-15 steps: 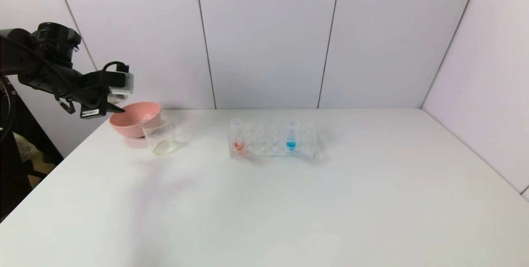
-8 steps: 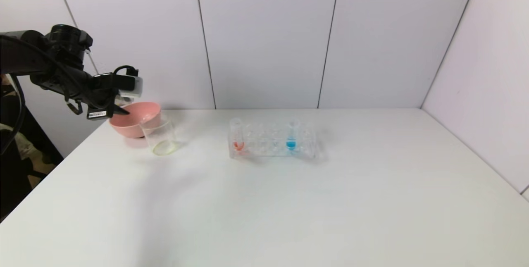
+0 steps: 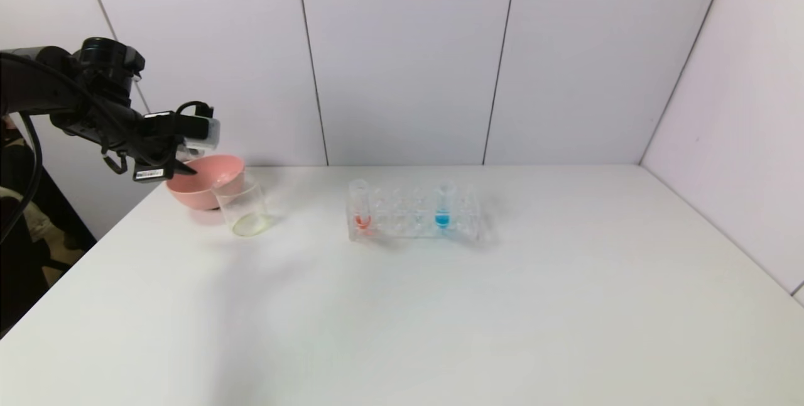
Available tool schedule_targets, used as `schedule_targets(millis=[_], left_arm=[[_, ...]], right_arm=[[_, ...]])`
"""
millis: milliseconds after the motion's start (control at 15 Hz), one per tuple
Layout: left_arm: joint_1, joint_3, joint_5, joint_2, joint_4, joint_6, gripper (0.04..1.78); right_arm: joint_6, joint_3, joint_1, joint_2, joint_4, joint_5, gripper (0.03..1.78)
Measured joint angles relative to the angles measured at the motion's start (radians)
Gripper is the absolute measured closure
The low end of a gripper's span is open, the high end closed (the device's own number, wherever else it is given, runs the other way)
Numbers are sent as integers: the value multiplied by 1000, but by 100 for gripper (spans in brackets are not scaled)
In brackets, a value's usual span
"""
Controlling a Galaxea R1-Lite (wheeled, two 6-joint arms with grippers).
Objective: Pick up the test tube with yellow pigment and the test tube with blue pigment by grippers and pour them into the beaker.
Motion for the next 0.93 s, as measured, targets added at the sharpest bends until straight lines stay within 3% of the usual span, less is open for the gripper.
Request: schedule_targets(millis=[933], left_arm=[[-15,-10,117,0,53,-70,128]], right_arm=[[0,0,0,0,0,0,10]])
